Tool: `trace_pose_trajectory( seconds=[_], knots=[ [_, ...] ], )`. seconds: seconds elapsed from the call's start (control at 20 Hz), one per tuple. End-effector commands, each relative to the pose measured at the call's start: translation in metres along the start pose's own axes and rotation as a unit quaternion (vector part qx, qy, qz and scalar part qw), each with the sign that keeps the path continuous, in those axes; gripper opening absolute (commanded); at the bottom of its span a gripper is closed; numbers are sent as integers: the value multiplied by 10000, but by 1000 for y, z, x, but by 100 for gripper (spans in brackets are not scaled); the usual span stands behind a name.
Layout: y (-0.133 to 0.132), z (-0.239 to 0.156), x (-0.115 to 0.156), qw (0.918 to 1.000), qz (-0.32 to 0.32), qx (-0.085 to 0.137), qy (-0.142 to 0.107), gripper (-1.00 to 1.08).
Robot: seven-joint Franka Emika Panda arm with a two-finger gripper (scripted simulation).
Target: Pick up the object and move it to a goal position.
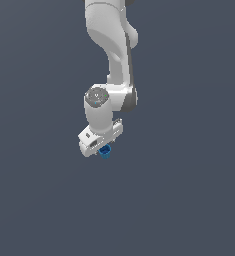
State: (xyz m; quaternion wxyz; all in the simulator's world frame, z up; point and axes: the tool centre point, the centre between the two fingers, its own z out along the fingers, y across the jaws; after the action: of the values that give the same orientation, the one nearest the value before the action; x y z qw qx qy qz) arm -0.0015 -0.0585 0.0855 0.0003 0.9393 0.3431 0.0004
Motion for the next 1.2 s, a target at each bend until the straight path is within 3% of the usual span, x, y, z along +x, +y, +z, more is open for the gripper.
trace_pose_trajectory(
  seconds=[0.0,0.55,0.6,1.15],
  knots=[
    [-1,9,0,10000,-5,4,-4,100],
    [0,45,0,10000,-20,4,-3,100],
    [0,45,0,10000,-20,4,-3,-100],
    [0,44,0,10000,-17,0,-1,-100]
  ],
)
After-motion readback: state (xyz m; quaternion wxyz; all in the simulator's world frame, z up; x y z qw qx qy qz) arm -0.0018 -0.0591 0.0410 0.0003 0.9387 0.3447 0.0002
